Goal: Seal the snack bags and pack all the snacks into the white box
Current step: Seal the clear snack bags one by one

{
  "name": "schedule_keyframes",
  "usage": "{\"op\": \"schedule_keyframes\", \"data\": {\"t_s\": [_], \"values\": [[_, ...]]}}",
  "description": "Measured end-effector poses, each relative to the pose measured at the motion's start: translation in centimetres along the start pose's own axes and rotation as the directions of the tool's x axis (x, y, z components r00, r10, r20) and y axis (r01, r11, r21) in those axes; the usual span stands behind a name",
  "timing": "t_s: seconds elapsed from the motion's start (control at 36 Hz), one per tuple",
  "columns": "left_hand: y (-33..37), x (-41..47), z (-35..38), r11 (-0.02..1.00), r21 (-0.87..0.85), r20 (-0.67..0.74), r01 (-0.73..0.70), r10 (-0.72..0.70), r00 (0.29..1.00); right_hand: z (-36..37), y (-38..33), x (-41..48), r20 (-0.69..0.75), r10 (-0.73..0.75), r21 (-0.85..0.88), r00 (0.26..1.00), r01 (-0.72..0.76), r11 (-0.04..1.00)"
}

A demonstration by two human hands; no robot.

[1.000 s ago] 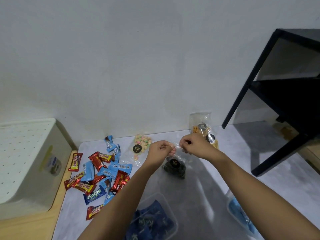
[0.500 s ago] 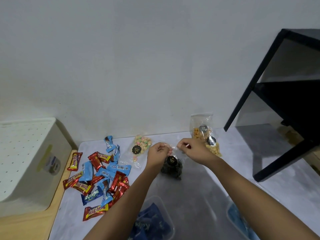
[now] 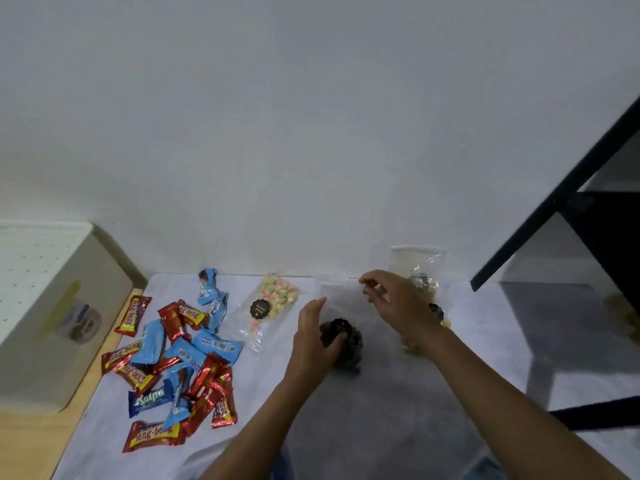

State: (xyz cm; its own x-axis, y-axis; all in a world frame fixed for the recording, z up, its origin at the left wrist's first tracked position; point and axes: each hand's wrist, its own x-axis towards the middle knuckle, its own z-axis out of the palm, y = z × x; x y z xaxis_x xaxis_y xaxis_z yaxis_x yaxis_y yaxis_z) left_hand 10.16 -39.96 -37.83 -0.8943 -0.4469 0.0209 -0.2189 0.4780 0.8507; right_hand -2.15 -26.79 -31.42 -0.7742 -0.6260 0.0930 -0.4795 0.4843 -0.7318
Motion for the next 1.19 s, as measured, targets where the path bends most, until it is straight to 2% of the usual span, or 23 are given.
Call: {"op": "schedule_keyframes", "data": {"t_s": [0.17, 0.31, 0.39, 0.53, 0.72, 0.94, 1.06, 1.19], "values": [[-0.1, 2.2, 2.5, 0.999, -0.040, 0.004, 0.016, -0.016, 1.000, -1.1, 2.1, 1.7, -0.074, -0.003, 0.079, 0.997, 0.009, 0.997], [0.4, 4.0, 4.0, 1.000, -0.020, -0.023, 0.023, -0.024, 0.999, -2.3, 3.7, 2.6, -0.039, -0.077, 0.011, 0.996, 0.077, 0.997], [0.9, 4.8, 4.7, 1.000, -0.011, -0.038, 0.015, -0.015, 0.999, -2.8, 4.4, 3.3, -0.119, -0.098, -0.001, 0.988, 0.099, 0.995], [1.9, 5.9, 5.5, 1.000, -0.010, -0.069, -0.007, 0.006, 0.998, -3.1, 4.9, 4.7, -0.347, -0.100, -0.064, 0.932, 0.083, 0.994], [2.0, 7.0, 5.4, 0.998, 0.048, -0.049, -0.038, 0.041, 0.998, -3.0, 5.1, 4.9, -0.426, -0.039, -0.022, 0.904, 0.033, 0.999], [-0.1, 6.6, 0.0, 0.975, 0.219, -0.055, -0.032, 0.045, 0.997, -2.2, 3.2, 3.2, -0.484, -0.063, -0.105, 0.873, 0.013, 0.994], [-2.4, 6.4, -5.1, 0.955, 0.295, -0.043, -0.002, 0.015, 0.999, 0.2, 1.4, 1.8, -0.492, -0.043, -0.070, 0.870, 0.010, 0.998], [-5.3, 5.6, -11.0, 0.916, 0.400, 0.063, 0.024, -0.053, 0.997, 6.1, -1.6, 0.1, -0.368, -0.001, -0.028, 0.930, -0.010, 1.000]]}}
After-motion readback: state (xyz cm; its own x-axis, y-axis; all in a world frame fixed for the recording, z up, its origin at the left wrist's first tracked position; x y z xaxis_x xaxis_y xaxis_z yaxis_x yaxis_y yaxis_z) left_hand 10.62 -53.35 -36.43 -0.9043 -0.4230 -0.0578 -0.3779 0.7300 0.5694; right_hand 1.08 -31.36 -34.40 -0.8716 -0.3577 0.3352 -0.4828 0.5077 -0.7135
